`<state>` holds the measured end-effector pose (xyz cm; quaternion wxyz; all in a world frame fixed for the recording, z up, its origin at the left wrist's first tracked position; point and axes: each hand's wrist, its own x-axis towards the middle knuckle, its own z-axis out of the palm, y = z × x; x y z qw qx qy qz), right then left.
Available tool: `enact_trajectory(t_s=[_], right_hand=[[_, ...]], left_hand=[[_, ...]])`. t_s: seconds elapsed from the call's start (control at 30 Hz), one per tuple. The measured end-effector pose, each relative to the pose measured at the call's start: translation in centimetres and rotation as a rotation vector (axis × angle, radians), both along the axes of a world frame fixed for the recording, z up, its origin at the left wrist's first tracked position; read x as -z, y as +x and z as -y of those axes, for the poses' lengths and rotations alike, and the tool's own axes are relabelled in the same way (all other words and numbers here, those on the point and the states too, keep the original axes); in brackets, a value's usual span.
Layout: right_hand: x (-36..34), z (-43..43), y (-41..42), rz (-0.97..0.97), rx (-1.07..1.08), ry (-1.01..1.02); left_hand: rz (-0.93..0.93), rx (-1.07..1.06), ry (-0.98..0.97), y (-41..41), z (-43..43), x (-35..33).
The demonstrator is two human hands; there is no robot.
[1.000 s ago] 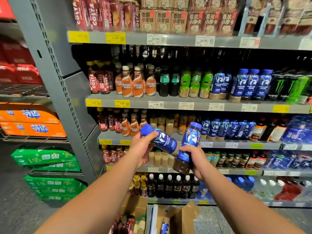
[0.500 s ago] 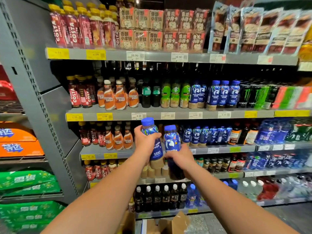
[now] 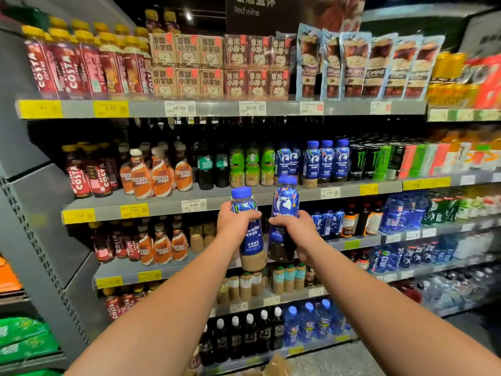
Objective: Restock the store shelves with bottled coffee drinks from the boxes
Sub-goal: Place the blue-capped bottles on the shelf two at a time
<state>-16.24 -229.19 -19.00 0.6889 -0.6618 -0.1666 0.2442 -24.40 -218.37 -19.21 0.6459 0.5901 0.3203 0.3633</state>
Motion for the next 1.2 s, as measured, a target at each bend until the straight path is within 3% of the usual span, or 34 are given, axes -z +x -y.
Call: enact_trajectory(t_s=[0.2, 0.5, 0.73, 1.03, 1.2], right_hand=[[-1.0, -0.8, 5.5, 0.052, 0.027, 0.029], [-1.5, -3.9, 17.5, 0.291, 0.027, -0.162], [-1.9, -6.7, 25.7, 0.332, 0.038, -0.186], [-2.7, -10.8, 28.9, 0.361, 0.053, -0.159], [-2.7, -13.2, 28.8, 0.489, 0.139, -0.176]], left_hand=[[0.018, 0.017, 0.025, 4.6, -0.2, -1.2], [0.016, -0.067, 0.097, 15.4, -2.9, -1.6], [0.076, -0.155, 0.141, 22.4, -5.1, -3.0], [0.004, -0.191, 0.234, 27.0, -10.2, -4.2], [0.013, -0.16, 0.313, 28.3, -11.7, -4.7]])
